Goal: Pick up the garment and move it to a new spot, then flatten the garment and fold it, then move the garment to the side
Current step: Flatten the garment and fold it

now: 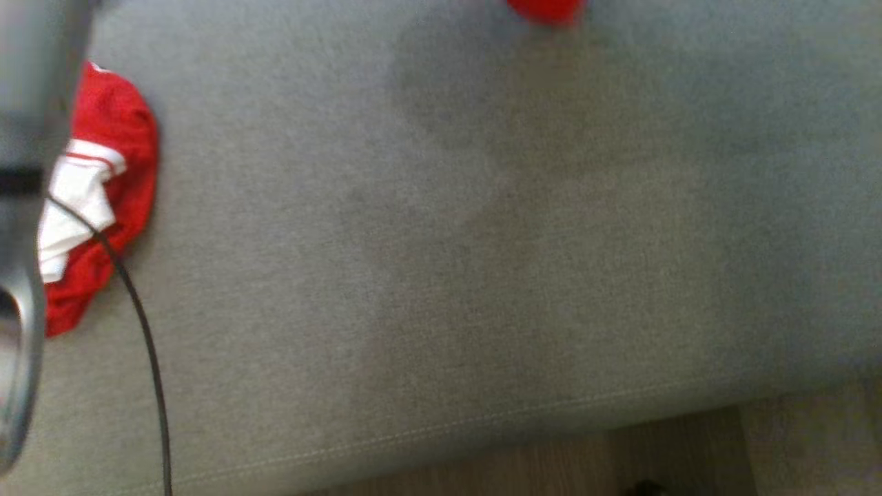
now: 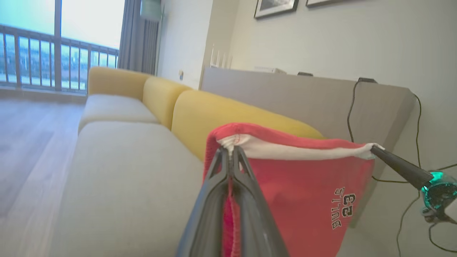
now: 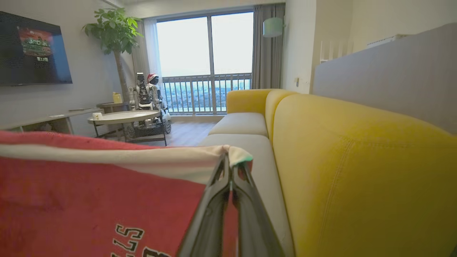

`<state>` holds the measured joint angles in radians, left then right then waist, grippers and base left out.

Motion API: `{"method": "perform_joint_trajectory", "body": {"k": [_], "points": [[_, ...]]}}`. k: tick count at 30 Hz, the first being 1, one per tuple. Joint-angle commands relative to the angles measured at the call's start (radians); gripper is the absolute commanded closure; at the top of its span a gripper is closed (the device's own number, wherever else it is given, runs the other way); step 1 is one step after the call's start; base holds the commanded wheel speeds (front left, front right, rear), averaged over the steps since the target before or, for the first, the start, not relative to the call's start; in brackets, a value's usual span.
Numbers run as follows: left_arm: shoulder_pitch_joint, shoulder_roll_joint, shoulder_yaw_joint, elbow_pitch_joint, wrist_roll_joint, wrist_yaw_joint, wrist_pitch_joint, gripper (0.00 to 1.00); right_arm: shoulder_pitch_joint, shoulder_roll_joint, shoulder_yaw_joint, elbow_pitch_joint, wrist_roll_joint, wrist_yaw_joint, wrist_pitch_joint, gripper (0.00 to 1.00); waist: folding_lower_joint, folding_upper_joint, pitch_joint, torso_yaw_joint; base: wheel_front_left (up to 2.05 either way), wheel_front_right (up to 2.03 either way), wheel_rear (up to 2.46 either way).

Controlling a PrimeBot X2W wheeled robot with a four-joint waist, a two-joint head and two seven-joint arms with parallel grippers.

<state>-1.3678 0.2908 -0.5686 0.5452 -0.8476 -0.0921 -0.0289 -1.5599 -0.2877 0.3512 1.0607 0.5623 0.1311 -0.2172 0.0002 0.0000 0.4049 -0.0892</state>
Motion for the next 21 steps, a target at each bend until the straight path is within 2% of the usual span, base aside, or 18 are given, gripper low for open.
{"method": "perform_joint_trajectory", "body": {"k": [1, 5, 7, 10, 14, 18, 21], "points": [[-0.060, 0.032, 0.024, -0.008, 0.020, -0.008, -0.026, 1.00, -0.045, 0.010, -0.016, -0.017, -0.020, 0.000, -0.016, 1.00, -0.0002, 0.0000, 0.060, -0.028, 0.00, 0.00, 0.00], [-0.202, 0.021, -0.005, 0.085, 0.113, -0.026, -0.174, 1.00, -0.143, -0.006, -0.100, -0.023, -0.114, 0.000, -0.043, 1.00, -0.0002, 0.0000, 0.118, -0.038, 0.00, 0.00, 0.00], [-0.238, 0.015, -0.005, 0.100, 0.136, -0.032, -0.215, 1.00, -0.154, -0.016, -0.169, -0.097, -0.166, 0.000, -0.044, 1.00, -0.0002, 0.0000, 0.146, -0.037, 0.00, 0.00, 0.00], [-0.217, 0.015, 0.006, 0.066, 0.154, -0.037, -0.231, 1.00, -0.098, 0.006, -0.257, -0.196, -0.242, 0.000, -0.044, 1.00, -0.0002, 0.0000, 0.168, -0.037, 0.00, 0.00, 0.00], [0.005, 0.058, -0.054, -0.153, 0.154, -0.038, -0.232, 1.00, 0.079, 0.065, -0.295, -0.252, -0.328, 0.000, -0.044, 1.00, -0.0002, 0.0000, 0.166, -0.039, 0.00, 0.00, 0.00], [0.212, 0.124, -0.139, -0.285, 0.156, -0.038, -0.233, 1.00, 0.266, 0.086, -0.294, -0.299, -0.342, 0.000, -0.004, 1.00, -0.0002, 0.0000, 0.143, -0.037, 0.00, 0.00, 0.00], [0.363, 0.167, -0.153, -0.370, 0.159, -0.038, -0.233, 1.00, 0.437, 0.095, -0.296, -0.396, -0.327, 0.000, 0.045, 1.00, -0.0002, 0.0000, 0.120, -0.039, 0.00, 0.00, 0.00]]}}
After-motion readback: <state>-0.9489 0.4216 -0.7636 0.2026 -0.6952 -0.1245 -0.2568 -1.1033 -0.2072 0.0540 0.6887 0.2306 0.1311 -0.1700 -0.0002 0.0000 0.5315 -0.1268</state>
